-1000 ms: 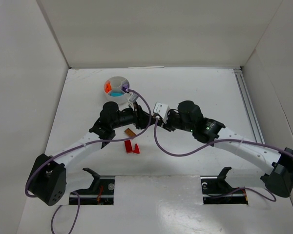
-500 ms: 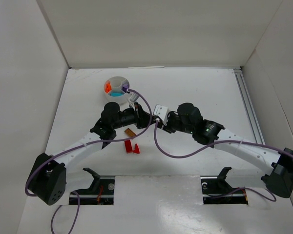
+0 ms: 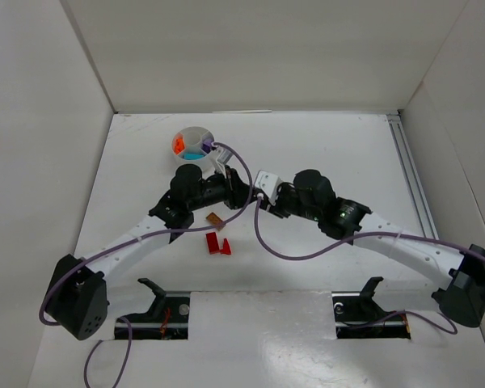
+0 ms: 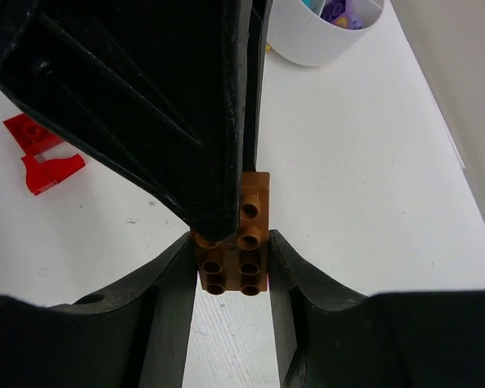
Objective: Sort the legos into containers by color
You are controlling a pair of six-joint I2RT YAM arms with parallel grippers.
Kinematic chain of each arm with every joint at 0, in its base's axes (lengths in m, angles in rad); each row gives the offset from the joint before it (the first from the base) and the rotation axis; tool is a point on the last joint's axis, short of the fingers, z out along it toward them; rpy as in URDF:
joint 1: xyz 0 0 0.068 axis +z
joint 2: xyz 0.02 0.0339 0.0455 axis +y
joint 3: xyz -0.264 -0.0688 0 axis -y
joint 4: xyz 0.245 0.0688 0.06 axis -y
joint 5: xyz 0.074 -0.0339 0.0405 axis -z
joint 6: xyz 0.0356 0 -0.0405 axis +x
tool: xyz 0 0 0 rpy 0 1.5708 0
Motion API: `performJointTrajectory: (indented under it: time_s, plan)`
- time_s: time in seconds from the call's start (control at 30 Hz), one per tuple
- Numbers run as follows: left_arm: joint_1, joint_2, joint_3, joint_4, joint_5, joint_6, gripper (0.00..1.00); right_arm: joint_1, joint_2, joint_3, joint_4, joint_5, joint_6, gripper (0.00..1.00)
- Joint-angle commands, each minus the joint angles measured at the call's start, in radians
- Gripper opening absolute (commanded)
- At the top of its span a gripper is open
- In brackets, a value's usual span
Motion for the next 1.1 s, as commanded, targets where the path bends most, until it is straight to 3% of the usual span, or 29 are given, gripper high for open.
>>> performJointTrajectory:
  time_s: [0.0, 0.17, 0.2, 0.23, 0.4, 0.53, 0.67, 0.87, 1.07]
  plan:
    - [0.005, -0.033, 0.098, -0.070, -0.140, 0.050, 0.00, 0.009, 0.012, 0.057, 0.030, -0.017, 0.028, 0.43]
    - [0.005, -0.042, 0.173, -0.223, -0.312, 0.072, 0.00, 0.009, 0.060, 0.090, 0.030, -0.042, 0.028, 0.73]
    - [0.005, -0.051, 0.193, -0.262, -0.350, 0.072, 0.00, 0.009, 0.060, 0.103, 0.030, -0.033, 0.028, 0.90]
    - [0.005, -0.052, 0.202, -0.282, -0.369, 0.081, 0.00, 0.009, 0.070, 0.103, 0.030, -0.022, 0.028, 0.98]
    - [0.029, -0.041, 0.288, -0.444, -0.551, 0.081, 0.00, 0.009, 0.042, 0.103, 0.030, 0.085, 0.028, 1.00]
    - [0.117, 0.013, 0.345, -0.559, -0.712, 0.067, 0.00, 0.000, -0.023, 0.043, 0.021, 0.192, 0.057, 1.00]
    - [0.303, 0.135, 0.454, -0.560, -0.641, 0.070, 0.00, -0.030, -0.078, -0.024, -0.012, 0.260, 0.077, 1.00]
    - [0.370, 0.416, 0.717, -0.579, -0.667, 0.130, 0.00, -0.136, -0.121, -0.090, -0.056, 0.233, 0.088, 1.00]
    - [0.408, 0.570, 0.842, -0.613, -0.683, 0.148, 0.00, -0.250, -0.100, -0.112, -0.056, 0.174, 0.097, 1.00]
